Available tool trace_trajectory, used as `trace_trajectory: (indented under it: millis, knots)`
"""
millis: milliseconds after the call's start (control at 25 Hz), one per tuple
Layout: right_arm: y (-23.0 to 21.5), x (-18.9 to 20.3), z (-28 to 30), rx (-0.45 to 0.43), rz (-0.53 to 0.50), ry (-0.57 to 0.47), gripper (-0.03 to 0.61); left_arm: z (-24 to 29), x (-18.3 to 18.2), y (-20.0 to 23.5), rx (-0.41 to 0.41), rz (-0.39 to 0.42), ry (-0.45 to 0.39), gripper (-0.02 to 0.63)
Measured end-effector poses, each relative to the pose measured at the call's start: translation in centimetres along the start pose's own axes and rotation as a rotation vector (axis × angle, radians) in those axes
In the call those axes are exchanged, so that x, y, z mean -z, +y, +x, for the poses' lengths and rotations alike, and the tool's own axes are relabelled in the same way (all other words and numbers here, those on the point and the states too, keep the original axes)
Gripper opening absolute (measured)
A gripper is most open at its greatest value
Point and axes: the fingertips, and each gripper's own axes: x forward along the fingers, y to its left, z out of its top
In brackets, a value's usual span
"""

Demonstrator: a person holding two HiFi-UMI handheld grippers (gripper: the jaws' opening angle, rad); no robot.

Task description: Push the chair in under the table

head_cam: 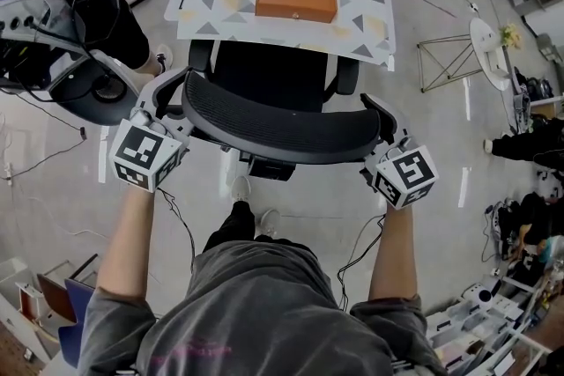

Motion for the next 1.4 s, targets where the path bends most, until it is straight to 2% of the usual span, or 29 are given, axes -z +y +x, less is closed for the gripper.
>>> trace_trajectory:
  millis: [240,520,920,1400]
  knots:
    - [0.4,0.5,-0.3,0.013,-0.006,0.028,0.243,-0.4,0.5,-0.3,-0.012,0.024,0.028,0.229]
    - [0.4,0.5,-1.2,0.084,-0.039,0.061,0.245,-1.9,1.0,-1.0,-0.048,0.041,0.066,0.236]
    - [2.1,0.6,-6.1,0.121,-0.014,-0.008,0.245,-5.1,0.7,-4.4,-0.075,0.050,0.054,0.236]
    - [4.6,0.3,-11.7,0.115,0.037,-0.105,0.244,-9.1,-0.8,-10.5,-0.104,0.073,0.019,0.233]
